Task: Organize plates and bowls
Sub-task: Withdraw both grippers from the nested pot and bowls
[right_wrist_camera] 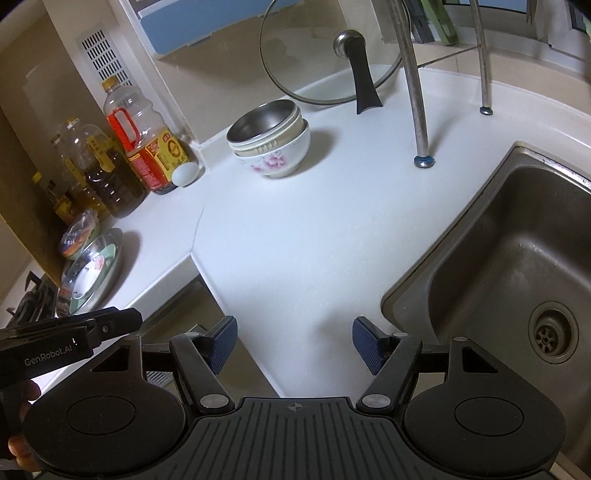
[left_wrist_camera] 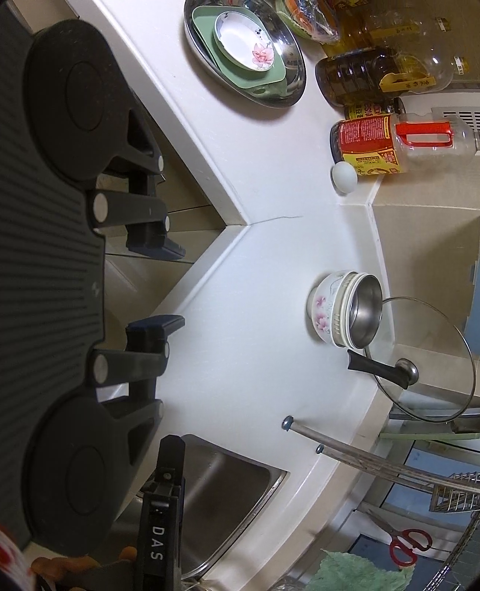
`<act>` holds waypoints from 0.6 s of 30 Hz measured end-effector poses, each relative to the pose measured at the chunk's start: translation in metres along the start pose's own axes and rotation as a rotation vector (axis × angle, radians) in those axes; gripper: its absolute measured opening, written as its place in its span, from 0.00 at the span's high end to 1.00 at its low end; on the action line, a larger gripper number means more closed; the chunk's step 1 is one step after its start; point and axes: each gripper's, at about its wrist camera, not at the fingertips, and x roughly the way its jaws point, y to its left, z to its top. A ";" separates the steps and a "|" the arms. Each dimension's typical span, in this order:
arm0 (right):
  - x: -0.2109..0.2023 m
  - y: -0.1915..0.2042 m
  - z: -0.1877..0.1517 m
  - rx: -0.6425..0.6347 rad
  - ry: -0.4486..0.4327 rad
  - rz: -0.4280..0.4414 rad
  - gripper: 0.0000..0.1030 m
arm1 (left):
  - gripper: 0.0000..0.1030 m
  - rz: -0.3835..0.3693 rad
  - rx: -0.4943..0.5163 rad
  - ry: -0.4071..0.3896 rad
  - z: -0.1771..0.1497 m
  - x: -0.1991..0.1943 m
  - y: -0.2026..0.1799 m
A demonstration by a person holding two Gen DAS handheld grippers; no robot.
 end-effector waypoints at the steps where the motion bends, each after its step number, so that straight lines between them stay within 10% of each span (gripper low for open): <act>1: 0.000 0.000 0.000 -0.002 0.001 0.001 0.33 | 0.72 0.001 0.000 -0.001 0.000 -0.001 0.000; 18: 0.004 0.004 0.002 -0.003 0.001 -0.007 0.33 | 0.72 -0.010 0.006 0.011 0.004 0.006 0.002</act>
